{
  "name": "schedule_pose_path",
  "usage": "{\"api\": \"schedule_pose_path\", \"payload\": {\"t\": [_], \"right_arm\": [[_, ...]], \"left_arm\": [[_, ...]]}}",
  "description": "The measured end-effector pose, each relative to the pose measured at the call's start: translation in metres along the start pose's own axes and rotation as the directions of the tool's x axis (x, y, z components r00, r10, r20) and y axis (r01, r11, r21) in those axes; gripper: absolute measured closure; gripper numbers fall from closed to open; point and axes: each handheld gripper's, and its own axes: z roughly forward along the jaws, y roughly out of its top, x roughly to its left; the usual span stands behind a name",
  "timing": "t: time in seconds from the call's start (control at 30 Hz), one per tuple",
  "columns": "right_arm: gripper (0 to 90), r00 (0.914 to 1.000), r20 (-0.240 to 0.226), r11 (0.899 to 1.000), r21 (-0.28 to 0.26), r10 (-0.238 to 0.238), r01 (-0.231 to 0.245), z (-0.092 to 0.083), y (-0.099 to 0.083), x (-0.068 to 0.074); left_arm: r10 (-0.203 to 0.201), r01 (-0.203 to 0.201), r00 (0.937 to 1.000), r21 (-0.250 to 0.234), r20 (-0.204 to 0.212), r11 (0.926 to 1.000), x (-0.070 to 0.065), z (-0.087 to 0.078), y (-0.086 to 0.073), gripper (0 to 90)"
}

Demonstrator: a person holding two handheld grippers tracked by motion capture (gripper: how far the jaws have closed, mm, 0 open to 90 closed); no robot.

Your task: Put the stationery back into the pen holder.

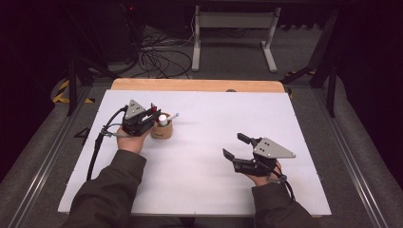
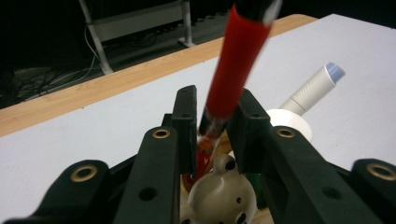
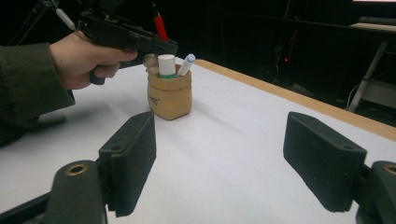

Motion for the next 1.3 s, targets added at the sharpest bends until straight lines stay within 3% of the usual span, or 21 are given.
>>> {"api": "schedule_pose_path", "payload": {"t": [0.17, 0.67, 0.87, 1.13, 1.3], "right_arm": [[26.2, 1.0000, -0.002, 1.000, 0.002, 0.002, -0.002, 0.000, 0.000, 0.000], [26.5, 1.0000, -0.003, 1.000, 0.012, 0.003, -0.003, 0.001, -0.001, 0.000], [26.6, 1.0000, -0.004, 1.000, 0.011, 0.005, -0.005, 0.002, -0.001, 0.000], [26.6, 1.0000, -0.008, 1.000, 0.013, 0.003, -0.003, 0.003, -0.001, 0.001], [26.6, 0.9999, -0.008, 1.000, 0.016, 0.007, -0.006, 0.003, -0.001, 0.000]], "left_arm": [[-0.002, 0.002, 0.9999, -0.021, -0.015, 0.9998, 0.002, -0.005, 0.003, 77.0], [-0.058, 0.058, 0.9982, -0.011, 0.013, 0.9982, 0.011, -0.003, 0.003, 79.0], [-0.125, 0.126, 0.9907, 0.001, 0.053, 0.9921, 0.019, -0.002, 0.004, 79.1], [-0.131, 0.128, 0.9882, 0.044, 0.080, 0.9909, 0.025, 0.001, 0.011, 79.0], [-0.173, 0.170, 0.9801, 0.041, 0.097, 0.9846, 0.028, 0.002, 0.010, 77.9]]}}
